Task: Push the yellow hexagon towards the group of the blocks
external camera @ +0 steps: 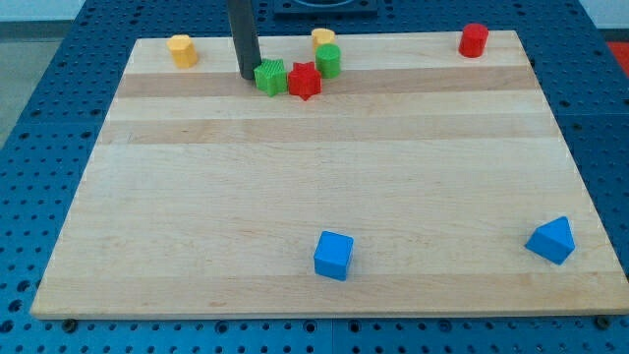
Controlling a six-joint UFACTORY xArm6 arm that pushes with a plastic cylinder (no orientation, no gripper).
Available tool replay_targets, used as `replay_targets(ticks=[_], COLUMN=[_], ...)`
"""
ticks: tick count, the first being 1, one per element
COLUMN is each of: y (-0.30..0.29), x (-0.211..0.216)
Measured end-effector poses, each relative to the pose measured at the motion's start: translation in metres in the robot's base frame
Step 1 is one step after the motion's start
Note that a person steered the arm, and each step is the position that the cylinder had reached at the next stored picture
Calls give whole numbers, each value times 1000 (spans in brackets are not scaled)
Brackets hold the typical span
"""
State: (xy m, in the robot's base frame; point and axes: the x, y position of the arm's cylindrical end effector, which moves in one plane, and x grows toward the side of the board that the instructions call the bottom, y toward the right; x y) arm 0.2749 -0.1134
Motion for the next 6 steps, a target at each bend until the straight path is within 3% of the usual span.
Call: replay_targets(ticks=[2,3,5,6], y=[-151,-191,-185,-155], x=[28,18,-40,-53])
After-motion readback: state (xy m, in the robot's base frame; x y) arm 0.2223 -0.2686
